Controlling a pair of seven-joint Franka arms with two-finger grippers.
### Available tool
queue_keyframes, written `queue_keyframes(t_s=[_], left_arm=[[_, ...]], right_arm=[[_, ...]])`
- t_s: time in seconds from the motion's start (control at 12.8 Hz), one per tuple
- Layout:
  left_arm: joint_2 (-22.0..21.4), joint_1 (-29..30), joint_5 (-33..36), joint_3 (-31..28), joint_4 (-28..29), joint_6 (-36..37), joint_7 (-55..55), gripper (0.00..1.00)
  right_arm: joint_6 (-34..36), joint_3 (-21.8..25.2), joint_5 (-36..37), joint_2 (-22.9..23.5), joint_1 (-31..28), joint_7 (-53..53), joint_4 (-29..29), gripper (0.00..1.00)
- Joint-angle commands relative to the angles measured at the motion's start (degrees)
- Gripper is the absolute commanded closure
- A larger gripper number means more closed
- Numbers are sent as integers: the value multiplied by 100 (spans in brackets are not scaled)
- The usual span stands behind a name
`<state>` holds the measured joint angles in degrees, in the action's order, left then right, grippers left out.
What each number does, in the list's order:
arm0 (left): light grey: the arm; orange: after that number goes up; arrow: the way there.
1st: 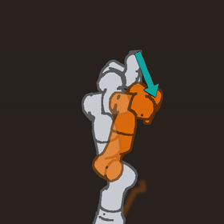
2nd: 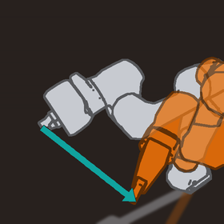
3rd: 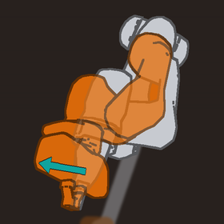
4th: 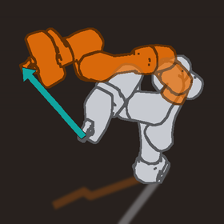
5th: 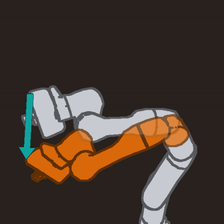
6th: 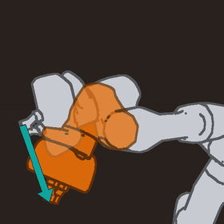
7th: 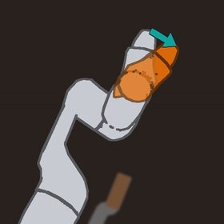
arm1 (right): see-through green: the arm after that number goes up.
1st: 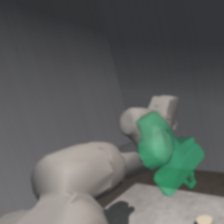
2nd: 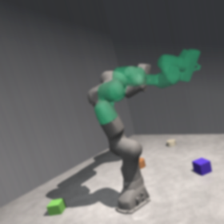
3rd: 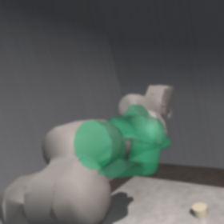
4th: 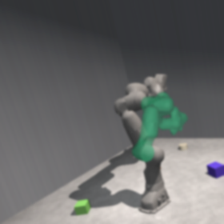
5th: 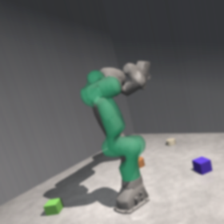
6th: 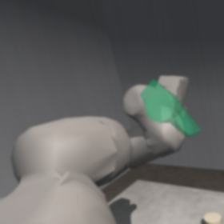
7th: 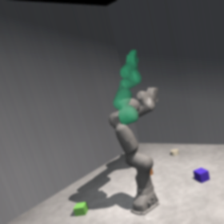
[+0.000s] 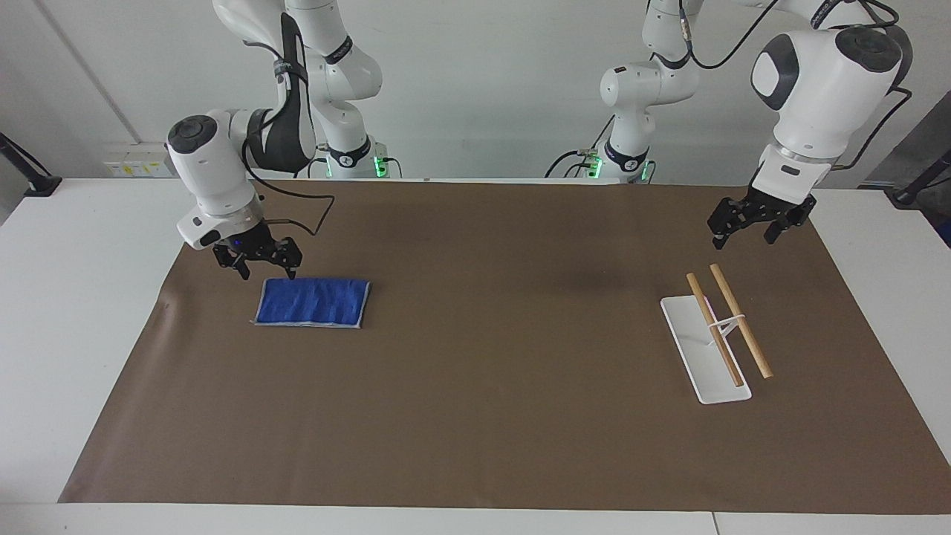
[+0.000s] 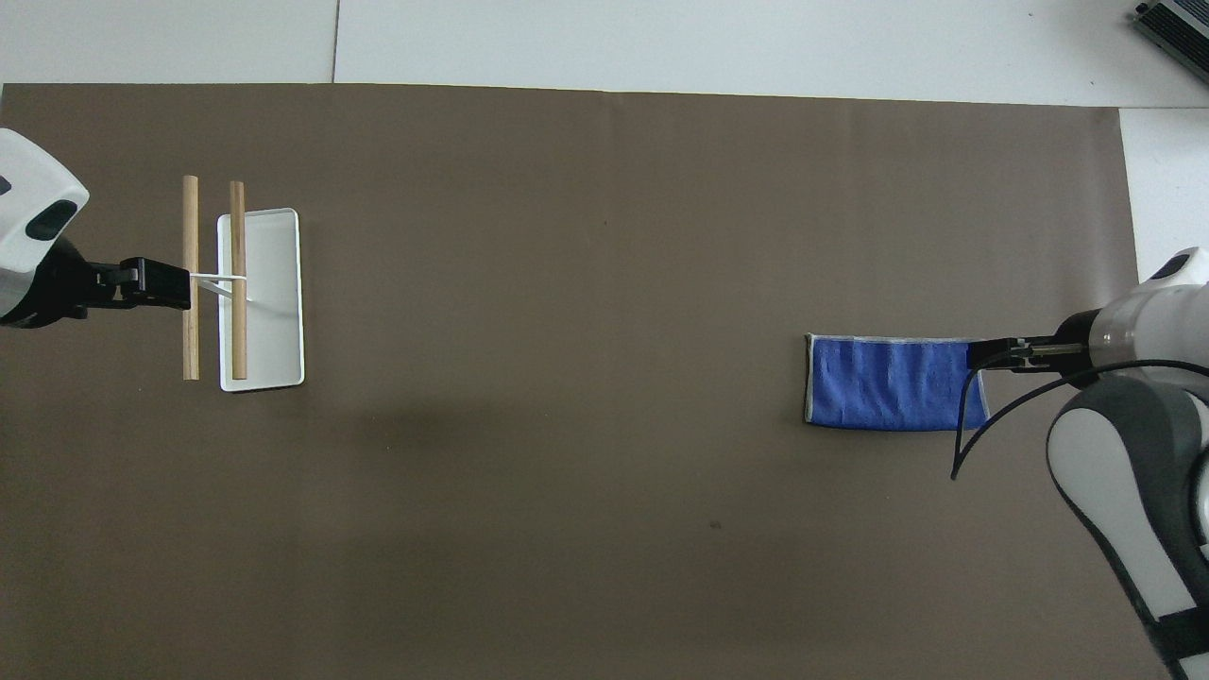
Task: Right arm passes towel to left arm to hang
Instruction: 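Reach the right gripper to the blue towel and grasp its edge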
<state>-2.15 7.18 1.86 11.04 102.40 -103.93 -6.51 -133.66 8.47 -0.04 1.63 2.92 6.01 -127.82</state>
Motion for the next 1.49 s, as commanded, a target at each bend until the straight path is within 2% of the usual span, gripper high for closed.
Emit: queue_keyframes(t_s=[0.0, 0.47, 1.1, 1.25, 1.41], left_arm=[[-189, -14, -81, -14, 210, -145, 45, 0], [-216, 47, -90, -32, 254, -119, 45, 0], [-216, 12, -90, -14, 245, -137, 10, 0], [-216, 12, -90, -14, 245, -154, 19, 0], [-216, 12, -90, -14, 245, -154, 19, 0]], right_arm=[[-991, -38, -320, 424, -28, 382, -348, 0], [-1189, -38, -848, 514, -19, 761, -718, 0], [-1206, -38, -857, 522, -46, 840, -780, 0], [-1215, -38, -866, 531, -46, 840, -797, 19], [-1285, -38, -875, 558, -46, 832, -806, 43]])
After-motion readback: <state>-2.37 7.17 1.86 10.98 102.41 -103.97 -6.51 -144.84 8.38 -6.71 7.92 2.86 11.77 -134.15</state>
